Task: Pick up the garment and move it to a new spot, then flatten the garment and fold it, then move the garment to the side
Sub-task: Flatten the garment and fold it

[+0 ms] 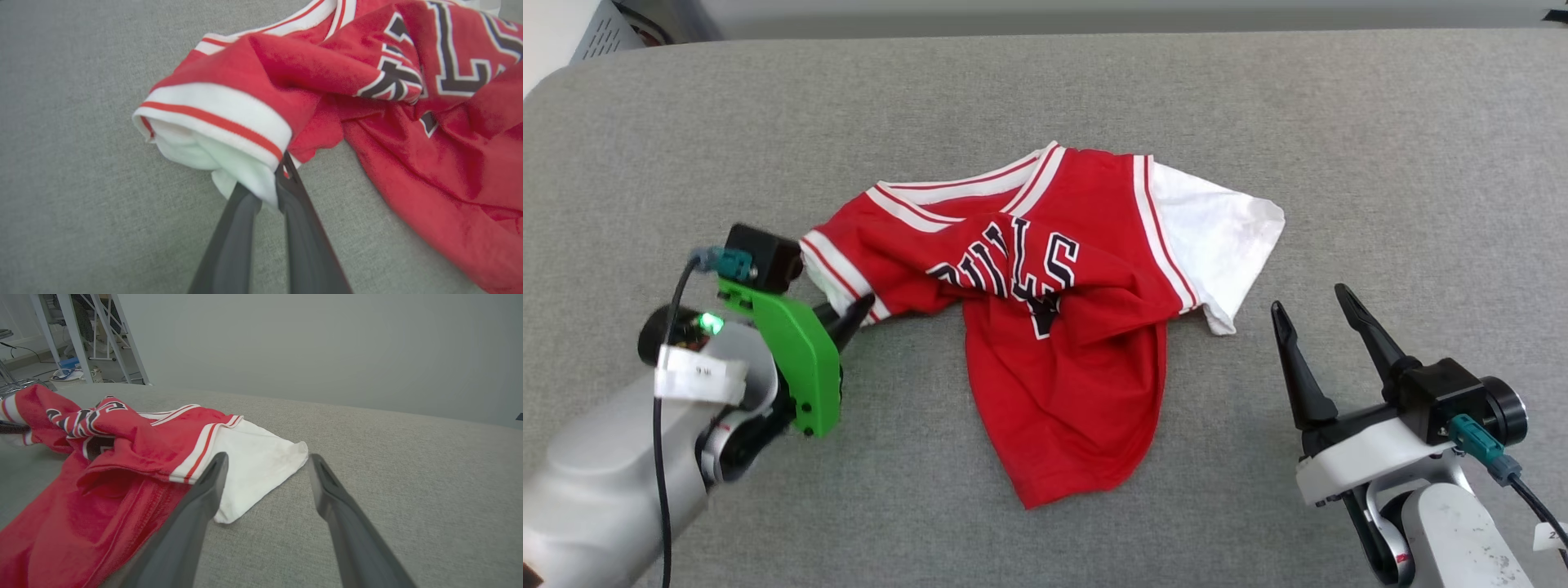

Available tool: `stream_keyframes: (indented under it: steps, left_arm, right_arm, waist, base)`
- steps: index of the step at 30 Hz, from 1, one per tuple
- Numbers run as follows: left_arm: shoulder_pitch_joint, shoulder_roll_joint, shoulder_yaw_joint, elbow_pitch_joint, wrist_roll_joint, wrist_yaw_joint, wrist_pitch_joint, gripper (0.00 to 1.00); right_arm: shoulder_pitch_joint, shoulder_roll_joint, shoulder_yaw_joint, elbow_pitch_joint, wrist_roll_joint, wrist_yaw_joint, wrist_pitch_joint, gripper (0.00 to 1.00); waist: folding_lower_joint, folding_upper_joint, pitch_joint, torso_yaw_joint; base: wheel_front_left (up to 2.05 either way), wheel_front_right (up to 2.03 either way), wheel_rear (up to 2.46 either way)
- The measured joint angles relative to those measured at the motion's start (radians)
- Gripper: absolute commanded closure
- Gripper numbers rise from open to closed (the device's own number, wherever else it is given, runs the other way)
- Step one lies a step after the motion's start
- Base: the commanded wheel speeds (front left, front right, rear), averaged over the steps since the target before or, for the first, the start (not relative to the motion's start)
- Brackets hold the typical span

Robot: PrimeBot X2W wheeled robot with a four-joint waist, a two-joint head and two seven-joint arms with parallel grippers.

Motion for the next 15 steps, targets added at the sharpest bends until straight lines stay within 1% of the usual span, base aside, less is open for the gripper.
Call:
stream_keyframes:
  steps: [2,6,10,15]
  left_arm:
    - [0.053,0.008,0.0,-0.025,-0.027,0.028,-0.019,1.0]
    - [0.14,0.016,0.003,-0.043,-0.042,0.09,-0.072,1.0]
    - [0.205,0.016,0.025,-0.062,-0.095,0.117,-0.116,1.0]
    - [0.273,0.016,0.028,-0.07,-0.113,0.153,-0.153,1.0]
  right_arm:
    - [0.0,0.002,0.002,0.001,0.0,0.0,0.0,0.0]
    - [0.0,0.005,0.007,0.004,0.0,0.0,0.0,0.0]
    - [0.001,-0.003,0.002,0.008,0.0,0.0,0.0,0.0]
    - [0.021,-0.008,-0.017,0.008,0.0,0.0,0.0,0.0]
  waist:
    - [0.0,0.0,-0.005,0.01]
    - [0.0,0.0,-0.013,0.021]
    - [0.0,0.0,-0.023,0.025]
    - [0.0,0.0,-0.039,0.031]
  base:
    - [0.0,0.0,0.0]
    - [0.0,0.0,0.0]
    - [0.0,0.0,0.0]
    - [0.0,0.0,0.0]
